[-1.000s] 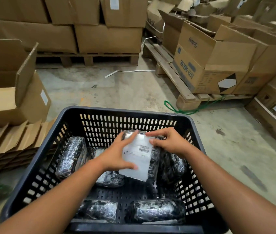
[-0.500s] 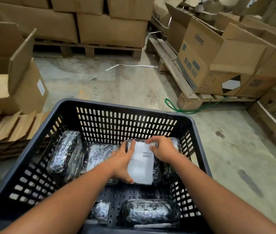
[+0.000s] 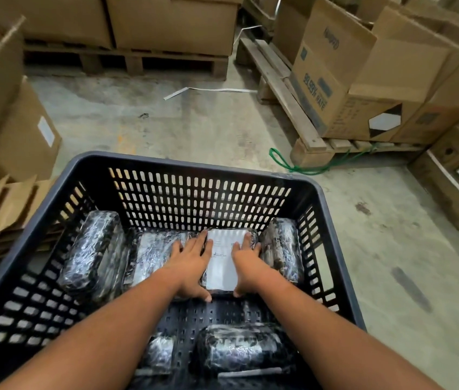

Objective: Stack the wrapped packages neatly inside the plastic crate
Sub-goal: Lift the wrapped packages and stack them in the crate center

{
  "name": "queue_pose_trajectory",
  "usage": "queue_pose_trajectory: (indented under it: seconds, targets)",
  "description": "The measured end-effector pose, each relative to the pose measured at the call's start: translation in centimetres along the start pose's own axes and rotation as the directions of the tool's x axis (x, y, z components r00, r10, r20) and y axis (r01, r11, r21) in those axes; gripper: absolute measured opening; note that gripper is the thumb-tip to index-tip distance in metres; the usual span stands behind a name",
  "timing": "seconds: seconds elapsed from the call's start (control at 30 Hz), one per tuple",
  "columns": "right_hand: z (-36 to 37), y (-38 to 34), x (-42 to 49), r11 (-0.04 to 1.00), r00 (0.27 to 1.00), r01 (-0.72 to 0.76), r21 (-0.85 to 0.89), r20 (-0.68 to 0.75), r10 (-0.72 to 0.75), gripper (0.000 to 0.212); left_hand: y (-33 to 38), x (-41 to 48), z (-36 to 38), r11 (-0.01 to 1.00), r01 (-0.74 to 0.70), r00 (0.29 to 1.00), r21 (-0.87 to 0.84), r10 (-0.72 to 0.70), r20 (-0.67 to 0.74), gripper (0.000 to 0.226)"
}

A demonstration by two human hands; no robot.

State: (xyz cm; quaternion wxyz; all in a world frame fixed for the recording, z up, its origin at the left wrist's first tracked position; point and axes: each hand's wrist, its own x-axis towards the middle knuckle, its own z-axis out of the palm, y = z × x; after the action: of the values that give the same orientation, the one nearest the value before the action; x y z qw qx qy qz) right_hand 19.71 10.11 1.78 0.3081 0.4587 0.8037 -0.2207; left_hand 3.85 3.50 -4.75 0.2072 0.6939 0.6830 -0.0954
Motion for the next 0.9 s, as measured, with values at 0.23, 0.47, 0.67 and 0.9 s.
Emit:
queue_pose_trajectory:
  seconds: [0.23, 0.47, 0.67, 0.9]
  targets:
    - [-6.1, 1.6, -2.7, 0.985, 0.895, 0.066, 0.162, -0.446, 0.013, 0.050, -0.4, 0.2, -0.5, 0.997, -0.034, 0.999, -0.063, 0.035, 0.007, 0.135]
    - [-8.3, 3.1, -4.6, 0.964, 0.917, -0.241, -0.110, -0.352, 0.189, 0.028, 0.1, 0.3, -0.8, 0.998, -0.056, 0.998, -0.042, 0.056, -0.002, 0.124]
    - [-8.0, 3.6, -4.3, 0.964, 0.943, -0.094, 0.250, -0.289, 0.167, 0.078, -0.2, 0.4, -0.7, 0.993, -0.115, 0.993, -0.007, 0.115, 0.016, 0.110]
    - [-6.9, 4.9, -3.9, 0.837, 0.942, 0.065, 0.544, -0.311, 0.129, 0.060, -0.3, 0.5, -0.9, 0.992, -0.130, 0.991, -0.003, 0.130, 0.025, 0.108]
